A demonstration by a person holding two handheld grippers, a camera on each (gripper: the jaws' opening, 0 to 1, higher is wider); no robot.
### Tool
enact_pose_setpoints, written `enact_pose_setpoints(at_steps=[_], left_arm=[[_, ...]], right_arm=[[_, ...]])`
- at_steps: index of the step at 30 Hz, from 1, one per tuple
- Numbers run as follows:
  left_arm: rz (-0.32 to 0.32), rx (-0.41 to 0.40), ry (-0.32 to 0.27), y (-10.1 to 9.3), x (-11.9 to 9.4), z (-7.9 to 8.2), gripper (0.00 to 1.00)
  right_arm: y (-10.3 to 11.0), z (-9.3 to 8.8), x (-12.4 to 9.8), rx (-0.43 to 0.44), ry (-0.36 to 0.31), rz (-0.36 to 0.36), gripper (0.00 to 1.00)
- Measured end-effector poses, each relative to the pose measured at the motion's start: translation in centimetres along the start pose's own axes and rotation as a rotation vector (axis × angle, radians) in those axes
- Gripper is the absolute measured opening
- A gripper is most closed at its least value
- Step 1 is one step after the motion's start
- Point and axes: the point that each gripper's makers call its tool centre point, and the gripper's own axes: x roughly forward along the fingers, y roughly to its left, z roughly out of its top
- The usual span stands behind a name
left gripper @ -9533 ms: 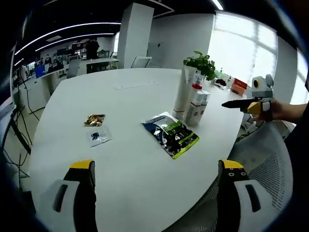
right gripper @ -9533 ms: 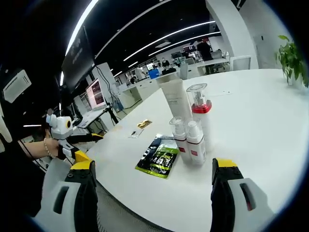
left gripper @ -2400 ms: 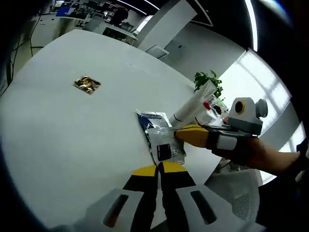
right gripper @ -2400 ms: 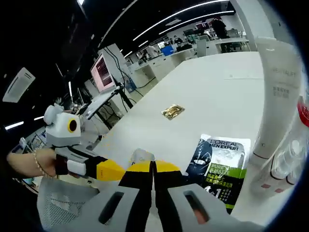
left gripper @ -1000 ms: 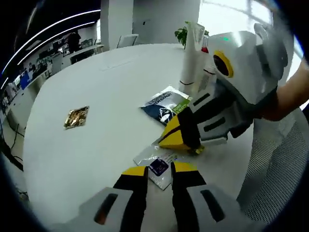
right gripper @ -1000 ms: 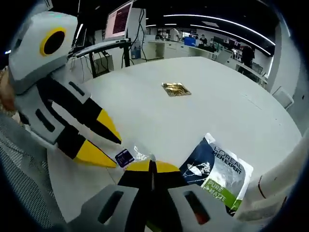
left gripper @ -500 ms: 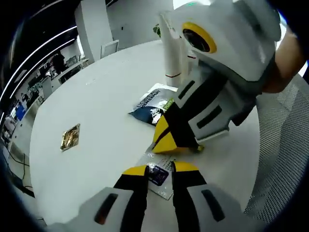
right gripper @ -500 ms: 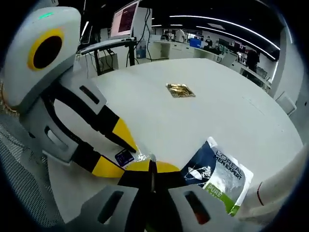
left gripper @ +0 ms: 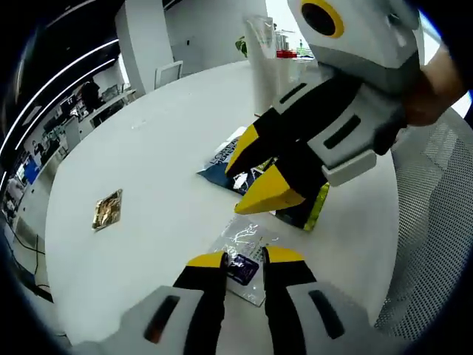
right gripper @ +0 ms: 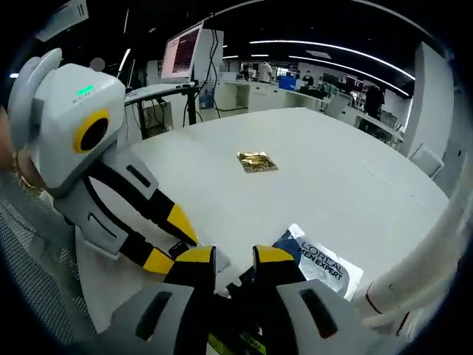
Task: Arrange the skincare products in the storage area until every visible bottle or jar stands upright without overlapping.
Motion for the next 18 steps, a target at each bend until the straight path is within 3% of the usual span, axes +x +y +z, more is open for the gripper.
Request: enact_pose_setpoints(at_steps=[10, 18], left_arm=[[0.008, -0.036, 0.002, 0.2, -0.1, 0.0, 0.22], [0.032, -0.056, 0.002, 1.0, -1.0, -0.3, 0.27]], right_arm=[[0.1, -1.7, -2.2, 0.06, -0.002, 0.006, 0.4], [0.2, -2.9, -3.7, 0.107, 0.006, -0.001, 0.45]])
